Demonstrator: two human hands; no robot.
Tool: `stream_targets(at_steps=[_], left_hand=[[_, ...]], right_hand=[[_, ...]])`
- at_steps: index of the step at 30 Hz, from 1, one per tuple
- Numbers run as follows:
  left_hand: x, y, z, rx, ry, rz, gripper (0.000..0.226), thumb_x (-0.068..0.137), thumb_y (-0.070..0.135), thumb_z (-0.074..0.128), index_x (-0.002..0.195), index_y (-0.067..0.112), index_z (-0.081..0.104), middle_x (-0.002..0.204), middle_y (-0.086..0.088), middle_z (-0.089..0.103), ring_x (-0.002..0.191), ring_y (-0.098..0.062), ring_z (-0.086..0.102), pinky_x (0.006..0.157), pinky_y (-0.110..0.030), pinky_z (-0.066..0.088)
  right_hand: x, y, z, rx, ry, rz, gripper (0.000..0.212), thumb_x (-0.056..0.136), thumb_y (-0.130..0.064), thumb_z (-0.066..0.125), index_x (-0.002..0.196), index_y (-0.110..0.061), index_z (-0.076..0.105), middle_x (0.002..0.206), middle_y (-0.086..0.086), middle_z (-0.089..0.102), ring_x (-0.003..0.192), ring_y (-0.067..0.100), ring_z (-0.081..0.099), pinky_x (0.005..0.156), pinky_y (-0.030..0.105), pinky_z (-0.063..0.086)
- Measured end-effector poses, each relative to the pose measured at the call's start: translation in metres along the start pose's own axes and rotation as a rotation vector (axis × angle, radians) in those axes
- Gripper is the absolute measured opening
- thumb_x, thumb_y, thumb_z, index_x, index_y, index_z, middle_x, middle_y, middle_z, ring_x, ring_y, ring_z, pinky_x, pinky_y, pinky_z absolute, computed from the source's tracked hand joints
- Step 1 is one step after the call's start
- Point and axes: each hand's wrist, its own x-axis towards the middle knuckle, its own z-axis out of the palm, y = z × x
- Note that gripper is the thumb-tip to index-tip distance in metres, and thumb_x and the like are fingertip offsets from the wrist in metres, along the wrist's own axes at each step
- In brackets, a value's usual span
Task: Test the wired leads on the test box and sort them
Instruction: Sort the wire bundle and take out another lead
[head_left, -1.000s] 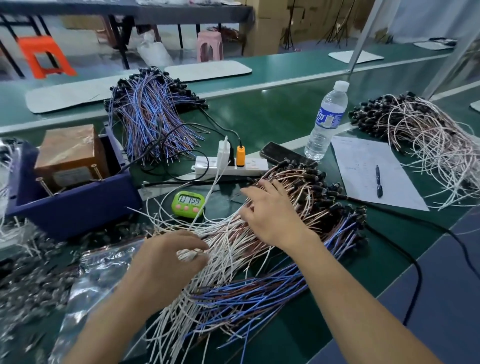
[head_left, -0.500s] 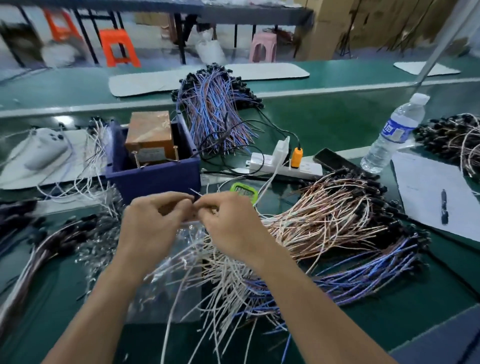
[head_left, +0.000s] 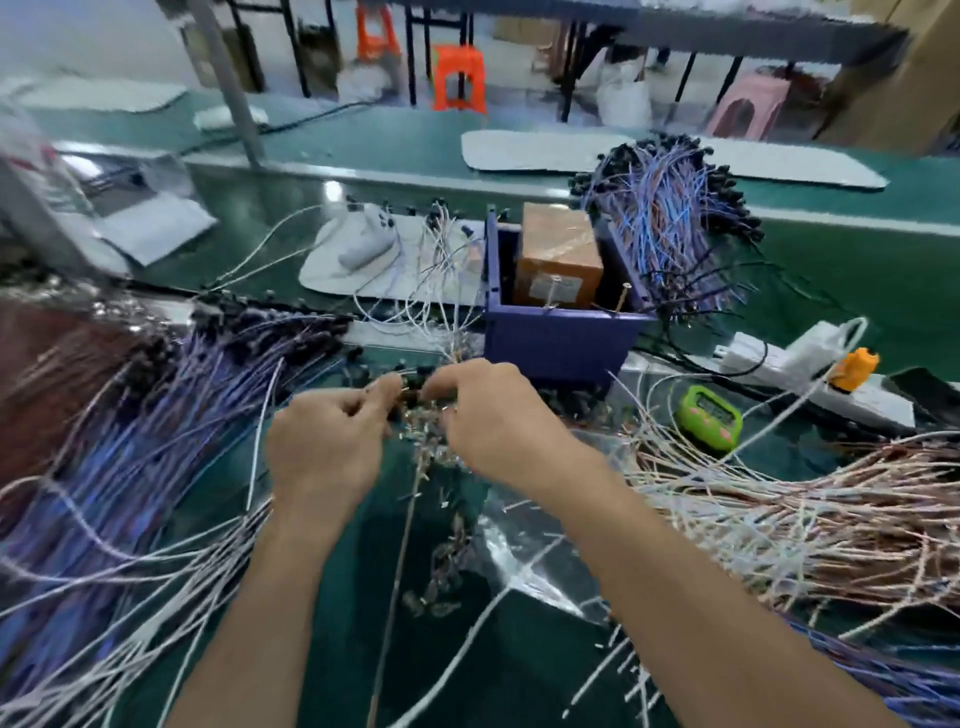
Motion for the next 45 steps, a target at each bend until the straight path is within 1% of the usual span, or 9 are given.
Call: stream_targets(at_steps=[4,8,16,20,24,28,32,36,45], left_hand=[[0.008,-0.015,-0.015,0.096,0.114,0.054,0.015,0.090,0.042,0.073,0.095,0.031,0.082,0.085,-0.004,0.077,0.084,-0.034,0.069,0.073,-0.038,0.052],[0.013,-0.028,-0.018,0.067,-0.025,0.105,0.029,0.088,0.028,0.078,0.117,0.028,0.078,0.118,-0.001,0.073,0.113,-0.022,0.064,0.100,-0.034,0.048],[0.011,-0.038,-0.010,0.056,-0.017,0.058,0.025,0.087,0.021,0.077,0.109,0.032,0.080,0.110,-0.001,0.074,0.105,-0.024,0.066,0.094,-0.035,0.051],[0.012,-0.037,-0.010,0.050,0.027,0.214,0.029,0.082,0.012,0.082,0.110,0.020,0.080,0.111,0.002,0.075,0.111,-0.019,0.060,0.100,-0.029,0.043],[0.015,-0.032,-0.012,-0.079,0.014,0.266,0.018,0.086,0.017,0.082,0.103,0.022,0.083,0.097,0.015,0.075,0.102,-0.009,0.064,0.096,-0.031,0.051],[0.022,-0.035,-0.021,-0.217,-0.101,0.061,0.008,0.085,0.033,0.083,0.088,0.041,0.082,0.066,0.025,0.070,0.054,0.004,0.057,0.048,-0.012,0.040],[0.037,-0.039,-0.042,-0.310,-0.259,-0.019,0.013,0.088,0.018,0.082,0.085,0.031,0.083,0.075,0.011,0.078,0.072,-0.007,0.072,0.074,-0.026,0.059],[0.037,-0.021,-0.059,-0.423,-0.423,0.015,0.020,0.089,0.001,0.075,0.088,0.020,0.081,0.073,-0.004,0.078,0.065,-0.002,0.070,0.062,-0.005,0.049],[0.031,0.013,-0.059,-0.531,-0.557,0.028,0.017,0.083,0.008,0.078,0.088,0.023,0.084,0.075,-0.015,0.077,0.061,-0.008,0.064,0.058,-0.015,0.050]], right_hand=[[0.027,-0.020,0.021,-0.133,-0.051,-0.096,0.045,0.086,-0.002,0.055,0.123,-0.026,0.065,0.103,0.006,0.072,0.090,0.028,0.065,0.076,0.038,0.055],[0.048,-0.025,0.035,-0.216,-0.053,-0.104,0.058,0.084,0.005,0.050,0.137,-0.020,0.053,0.112,0.014,0.065,0.101,0.035,0.062,0.085,0.045,0.054],[0.060,-0.022,0.041,-0.373,0.065,-0.181,0.023,0.088,0.003,0.054,0.089,-0.018,0.060,0.089,0.002,0.064,0.083,0.031,0.061,0.071,0.040,0.052],[0.051,-0.022,0.032,-0.365,0.175,-0.267,0.022,0.089,0.003,0.057,0.088,-0.019,0.062,0.087,-0.002,0.062,0.088,0.023,0.054,0.077,0.035,0.043],[0.033,-0.027,0.008,-0.129,0.237,-0.177,0.018,0.097,-0.014,0.050,0.086,-0.026,0.055,0.078,-0.006,0.060,0.075,0.019,0.055,0.068,0.040,0.048],[0.014,-0.020,-0.025,0.033,0.282,-0.063,0.016,0.100,-0.021,0.052,0.090,-0.031,0.059,0.074,-0.008,0.067,0.062,0.013,0.061,0.058,0.034,0.053],[-0.013,0.001,-0.047,0.414,0.260,0.008,0.026,0.093,-0.005,0.059,0.085,-0.027,0.067,0.069,-0.002,0.071,0.047,0.009,0.052,0.046,0.025,0.041],[-0.038,0.026,-0.050,0.708,0.176,0.083,0.029,0.088,0.004,0.062,0.084,-0.024,0.068,0.069,0.017,0.071,0.045,0.022,0.051,0.042,0.026,0.041],[-0.088,0.084,-0.068,1.194,0.138,0.084,0.014,0.083,-0.003,0.064,0.080,-0.013,0.075,0.077,0.020,0.070,0.044,0.018,0.053,0.040,0.021,0.038]])
